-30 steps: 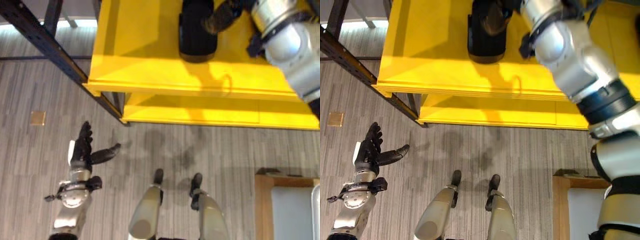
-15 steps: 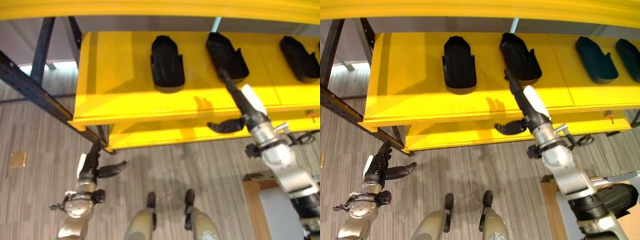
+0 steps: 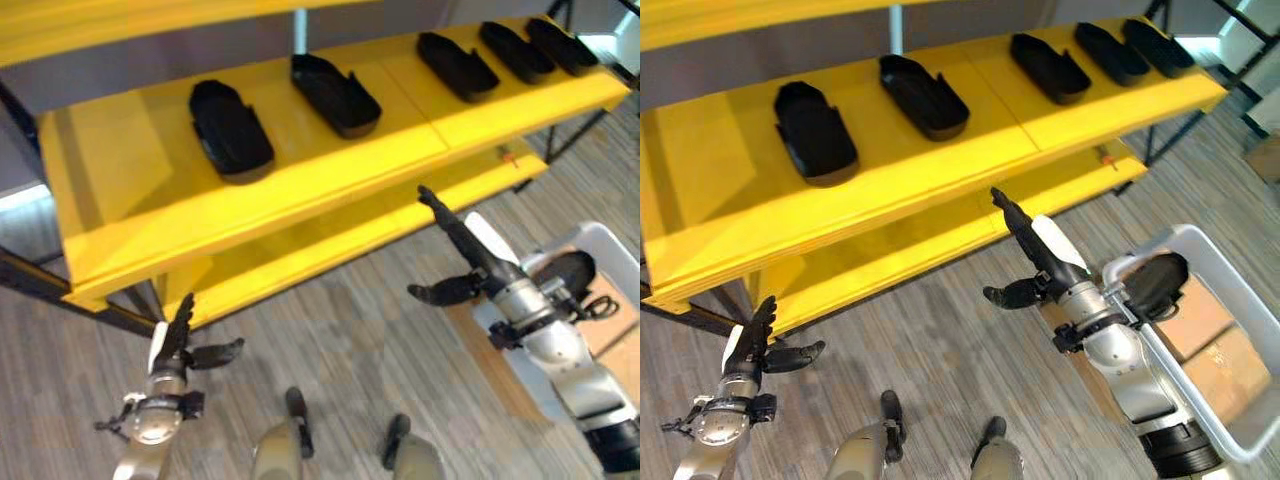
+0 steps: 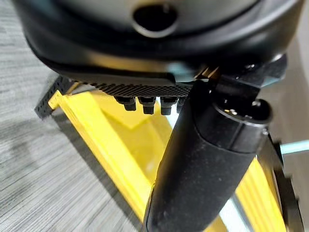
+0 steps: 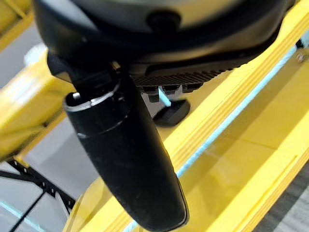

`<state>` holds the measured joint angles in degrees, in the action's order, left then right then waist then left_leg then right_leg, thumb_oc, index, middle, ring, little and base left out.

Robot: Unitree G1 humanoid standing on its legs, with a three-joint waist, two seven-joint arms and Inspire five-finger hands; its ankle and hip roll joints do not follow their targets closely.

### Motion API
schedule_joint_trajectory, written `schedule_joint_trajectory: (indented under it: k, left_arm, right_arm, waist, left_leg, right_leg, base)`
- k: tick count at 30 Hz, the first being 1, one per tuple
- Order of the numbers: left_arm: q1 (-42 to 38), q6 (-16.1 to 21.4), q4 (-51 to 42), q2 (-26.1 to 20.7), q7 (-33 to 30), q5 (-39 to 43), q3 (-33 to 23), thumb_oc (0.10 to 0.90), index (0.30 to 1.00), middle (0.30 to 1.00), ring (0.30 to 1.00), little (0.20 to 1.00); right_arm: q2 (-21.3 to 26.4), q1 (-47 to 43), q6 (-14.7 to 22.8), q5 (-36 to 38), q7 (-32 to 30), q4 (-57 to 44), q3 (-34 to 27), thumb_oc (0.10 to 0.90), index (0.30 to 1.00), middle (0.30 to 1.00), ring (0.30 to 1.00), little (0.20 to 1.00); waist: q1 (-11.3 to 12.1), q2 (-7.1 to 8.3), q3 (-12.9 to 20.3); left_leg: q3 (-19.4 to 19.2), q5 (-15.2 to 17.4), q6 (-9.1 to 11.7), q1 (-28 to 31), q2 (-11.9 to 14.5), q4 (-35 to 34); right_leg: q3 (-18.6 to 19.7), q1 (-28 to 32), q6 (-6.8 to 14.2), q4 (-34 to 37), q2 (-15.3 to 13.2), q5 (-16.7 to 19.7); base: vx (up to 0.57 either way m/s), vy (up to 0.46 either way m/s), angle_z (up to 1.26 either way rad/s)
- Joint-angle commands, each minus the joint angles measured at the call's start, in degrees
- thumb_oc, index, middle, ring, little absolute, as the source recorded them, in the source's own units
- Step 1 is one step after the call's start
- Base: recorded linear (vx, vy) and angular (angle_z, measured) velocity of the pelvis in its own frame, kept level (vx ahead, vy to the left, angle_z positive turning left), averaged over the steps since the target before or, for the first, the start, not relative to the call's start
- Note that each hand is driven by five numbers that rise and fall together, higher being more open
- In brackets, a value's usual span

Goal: Move parts from the plastic box to the shelf.

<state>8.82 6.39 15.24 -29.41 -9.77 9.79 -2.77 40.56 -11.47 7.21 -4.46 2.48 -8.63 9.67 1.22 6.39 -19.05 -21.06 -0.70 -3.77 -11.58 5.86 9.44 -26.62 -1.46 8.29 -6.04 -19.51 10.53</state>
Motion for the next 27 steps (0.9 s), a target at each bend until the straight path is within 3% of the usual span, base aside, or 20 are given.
schedule_joint_trajectory:
  k: [1,2,4,14,22,27]
  left_arm:
    - [1.27,3.76,-5.56,-2.11,-1.53,-2.96,-4.48,0.900,1.000,1.000,1.000,1.000]
    - [0.97,3.74,-5.10,-2.09,-1.43,-3.11,-4.34,0.900,1.000,1.000,1.000,1.000]
    - [0.58,3.74,-4.61,-2.25,-1.66,-3.28,-4.23,0.900,1.000,1.000,1.000,1.000]
    - [0.07,3.37,-2.80,-0.21,-0.93,-4.28,-2.91,0.900,1.000,1.000,1.000,1.000]
    - [-0.10,3.31,-2.39,1.43,-0.04,-4.75,-1.14,0.900,1.000,1.000,1.000,1.000]
    - [-2.45,3.66,-2.53,1.30,0.32,-4.46,1.51,0.900,1.000,1.000,1.000,1.000]
  right_arm:
    - [-0.16,-6.95,3.81,-0.80,-2.15,-1.56,-1.27,0.900,1.000,1.000,1.000,1.000]
    - [-0.14,-6.91,3.63,-1.19,-2.03,-1.57,-1.26,0.900,1.000,1.000,1.000,1.000]
    - [0.10,-6.51,3.53,-1.51,-2.07,-1.56,-1.41,0.900,1.000,1.000,1.000,1.000]
    - [0.13,-0.95,3.46,-1.94,-2.35,-2.32,-5.29,0.900,1.000,1.000,1.000,1.000]
    - [-0.50,2.47,3.59,-2.75,-2.79,-1.77,-7.24,0.900,1.000,1.000,1.000,1.000]
    - [-0.42,4.20,4.35,-2.46,-3.49,-1.40,-7.55,0.900,1.000,1.000,1.000,1.000]
  waist:
    - [1.18,1.68,3.61]
    - [0.84,2.70,3.63]
    - [0.37,2.99,4.11]
    - [-2.22,2.37,6.26]
    - [-4.32,-0.11,7.63]
    - [-6.16,-1.93,7.89]
  left_leg:
    - [5.87,9.72,3.06,3.61,-1.64,4.18]
    - [4.52,8.35,2.72,2.90,-1.95,4.27]
    - [4.29,8.98,3.35,2.97,-1.21,4.28]
    - [1.39,7.48,4.71,5.98,-0.21,0.76]
    - [-0.19,5.94,5.81,9.92,0.79,-2.72]
    - [-0.16,3.79,8.49,11.00,4.63,-3.41]
  right_leg:
    - [2.25,-1.81,6.30,3.00,-3.38,6.29]
    - [2.66,-2.87,6.19,3.34,-3.76,8.56]
    - [3.00,-3.01,6.71,3.98,-3.20,10.10]
    - [3.01,-2.27,6.71,7.66,-1.78,9.78]
    - [4.24,-2.61,6.44,6.39,-0.67,4.70]
    - [6.54,-3.63,4.08,3.75,3.50,-3.17]
  base:
    - [-0.12,-0.131,-1.19]
    - [-0.03,-0.128,-0.72]
    - [0.00,-0.115,-0.30]
    - [0.02,-0.087,-0.31]
    - [0.08,-0.093,-0.17]
    - [0.10,-0.201,-0.01]
